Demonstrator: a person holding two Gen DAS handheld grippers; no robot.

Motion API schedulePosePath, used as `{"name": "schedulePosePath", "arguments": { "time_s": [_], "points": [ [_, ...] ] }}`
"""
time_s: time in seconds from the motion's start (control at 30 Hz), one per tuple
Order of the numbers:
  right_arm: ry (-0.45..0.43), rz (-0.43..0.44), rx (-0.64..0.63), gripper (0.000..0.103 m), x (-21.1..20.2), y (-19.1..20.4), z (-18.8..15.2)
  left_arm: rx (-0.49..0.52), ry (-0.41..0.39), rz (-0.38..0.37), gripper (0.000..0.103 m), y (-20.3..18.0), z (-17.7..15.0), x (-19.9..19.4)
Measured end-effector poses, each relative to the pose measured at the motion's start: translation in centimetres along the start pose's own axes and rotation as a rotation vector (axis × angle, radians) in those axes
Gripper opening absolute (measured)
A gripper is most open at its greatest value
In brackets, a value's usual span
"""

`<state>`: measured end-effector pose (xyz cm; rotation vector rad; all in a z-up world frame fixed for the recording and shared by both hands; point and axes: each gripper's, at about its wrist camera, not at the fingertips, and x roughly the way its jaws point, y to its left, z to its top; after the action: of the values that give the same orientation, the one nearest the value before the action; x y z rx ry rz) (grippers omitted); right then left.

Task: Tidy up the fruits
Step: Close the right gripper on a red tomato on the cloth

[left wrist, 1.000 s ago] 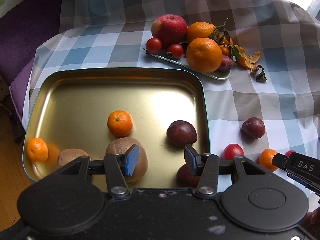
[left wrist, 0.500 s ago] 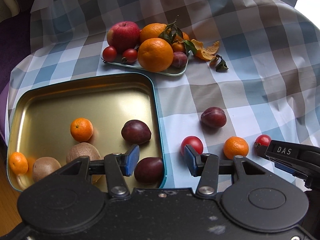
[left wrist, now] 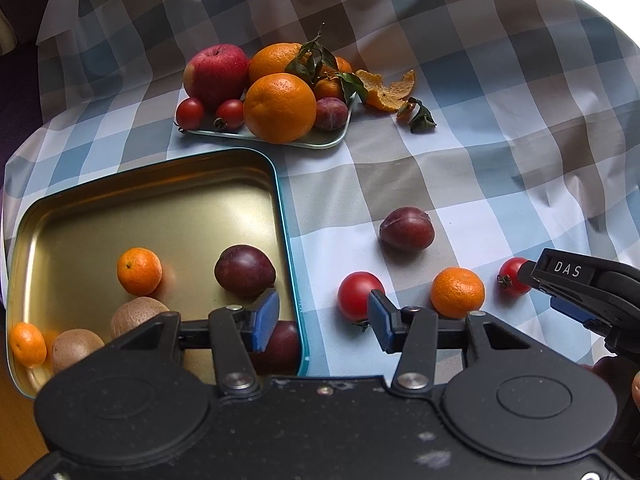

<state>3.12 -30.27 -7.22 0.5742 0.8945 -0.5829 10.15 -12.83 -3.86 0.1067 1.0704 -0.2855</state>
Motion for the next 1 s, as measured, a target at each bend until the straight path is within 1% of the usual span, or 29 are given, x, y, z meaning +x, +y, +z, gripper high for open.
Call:
{"name": "schedulePosePath", "arguments": {
  "time_s": [0.17,0.33,0.43,0.5,0.57,0.6,0.63,0.77,0.9,1.0],
  "points": [
    [-0.004,0.036,-0.012,0.052,0.7,0.4,0.0,-0.013,0.021,-0.013,0.05,-0.3,0.2,0.5],
    [-0.009,0.031,-0.044,0.052,1.4,1.3,0.2,-0.027,0.032,-0.017,0.05,-0.3,0.2,0.8],
    [0.017,0.003,-0.064,0.052,2.1,1.7,0.2,-0.04,0.041,-0.023,0.05,-0.3,0.3,1.0],
    [0.042,0.017,-0.048,0.052,2.5,1.4,0.2,-0.047,0.044,-0.026,0.05,-0.3,0.3,1.1],
    [0.032,0.018,-0.045,0.049,2.3,1.2,0.1,-0.053,0.045,-0.026,0.05,-0.3,0.3,1.1],
    [0.038,0.029,-0.049,0.044,2.2,1.2,0.1,-0.057,0.046,-0.024,0.05,-0.3,0.3,1.1],
    [0.049,0.034,-0.05,0.043,2.1,1.1,0.2,-0.06,0.047,-0.022,0.05,-0.2,0.3,1.2],
    [0.069,0.015,-0.032,0.043,1.5,0.6,0.2,-0.078,0.06,-0.024,0.049,-0.1,0.4,1.4],
    [0.107,0.004,-0.003,0.043,0.9,-0.5,0.1,-0.085,0.056,-0.021,0.049,0.0,0.3,1.3],
    [0.126,-0.028,-0.007,0.043,0.4,-1.2,-0.2,-0.078,0.052,-0.016,0.049,-0.1,0.2,1.2]
  ]
}}
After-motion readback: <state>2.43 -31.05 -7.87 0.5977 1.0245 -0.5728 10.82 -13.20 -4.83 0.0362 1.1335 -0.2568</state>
